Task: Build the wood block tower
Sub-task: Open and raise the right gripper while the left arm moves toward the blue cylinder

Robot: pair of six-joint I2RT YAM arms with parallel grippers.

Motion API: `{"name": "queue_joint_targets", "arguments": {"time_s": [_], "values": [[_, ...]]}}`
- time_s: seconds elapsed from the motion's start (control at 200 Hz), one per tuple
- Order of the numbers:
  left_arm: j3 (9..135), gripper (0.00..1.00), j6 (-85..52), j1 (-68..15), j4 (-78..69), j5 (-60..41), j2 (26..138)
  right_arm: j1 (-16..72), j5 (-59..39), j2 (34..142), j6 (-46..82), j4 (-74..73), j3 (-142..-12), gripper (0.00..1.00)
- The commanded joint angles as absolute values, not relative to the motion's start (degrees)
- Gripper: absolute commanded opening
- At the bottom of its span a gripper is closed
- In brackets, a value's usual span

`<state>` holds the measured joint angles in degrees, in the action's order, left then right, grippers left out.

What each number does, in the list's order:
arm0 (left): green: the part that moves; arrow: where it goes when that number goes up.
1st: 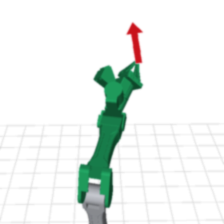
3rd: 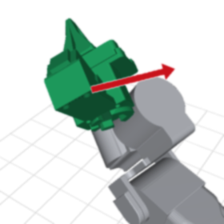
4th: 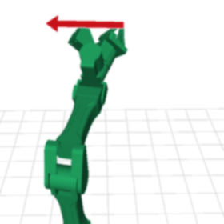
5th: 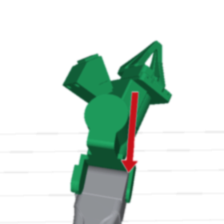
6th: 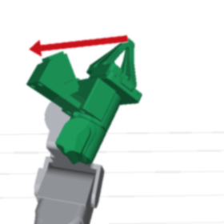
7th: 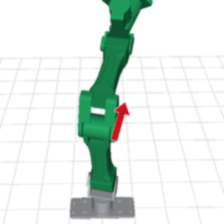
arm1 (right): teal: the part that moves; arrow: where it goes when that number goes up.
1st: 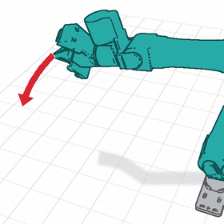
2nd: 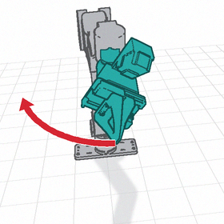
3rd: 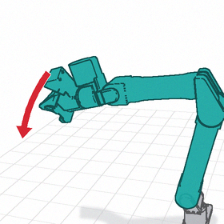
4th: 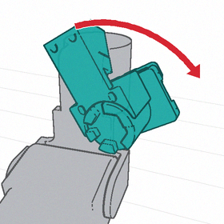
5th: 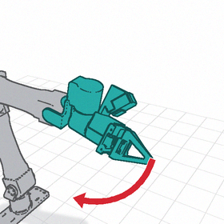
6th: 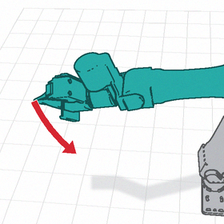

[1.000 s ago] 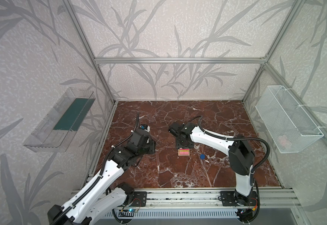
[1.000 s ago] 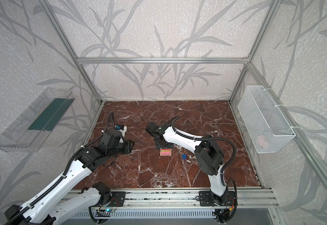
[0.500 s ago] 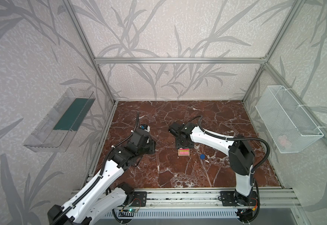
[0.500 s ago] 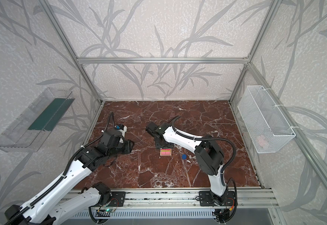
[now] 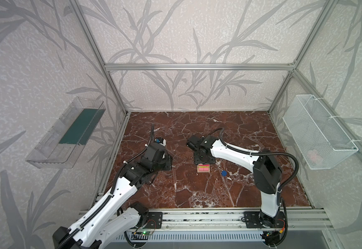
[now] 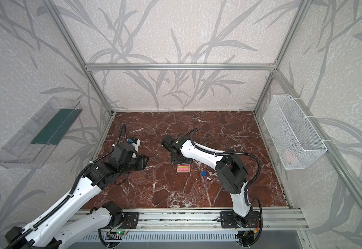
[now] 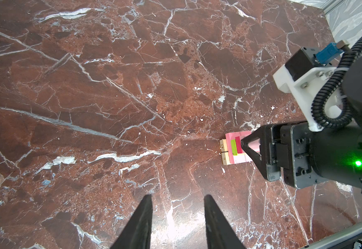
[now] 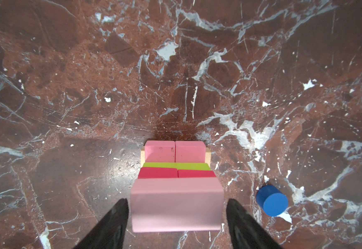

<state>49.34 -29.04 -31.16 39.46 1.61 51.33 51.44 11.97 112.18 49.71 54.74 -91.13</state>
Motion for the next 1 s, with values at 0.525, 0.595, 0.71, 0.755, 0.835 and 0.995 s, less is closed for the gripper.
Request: {"name": "queue_joint_targets", "arguments": {"time_s": [0.525,0.595,0.71,0.755,0.835,0.995], "values": [[49.19,0.39,-28.48,-30.94,40.99,2.40,51.52,51.90,14.88,100.69,47.30,49.73,-86.26,0.85],[49.31,0.39,-28.48,-30.98,41.01,2.38,51.87,51.94,16.20,98.60,46.45,48.44,-84.37,0.87],[49.66,0.39,-28.47,-30.97,41.42,2.37,53.10,51.94,18.63,95.30,45.37,47.90,-81.70,0.93],[49.78,0.39,-28.48,-30.94,41.49,2.41,53.60,51.94,19.50,94.24,45.09,47.65,-80.57,0.95],[50.12,0.39,-28.48,-30.97,41.67,2.45,54.30,51.88,21.09,91.93,44.52,46.33,-78.20,0.99],[50.94,0.39,-28.56,-30.95,42.03,2.22,55.84,51.55,22.91,86.96,43.28,43.26,-72.87,0.99]]}}
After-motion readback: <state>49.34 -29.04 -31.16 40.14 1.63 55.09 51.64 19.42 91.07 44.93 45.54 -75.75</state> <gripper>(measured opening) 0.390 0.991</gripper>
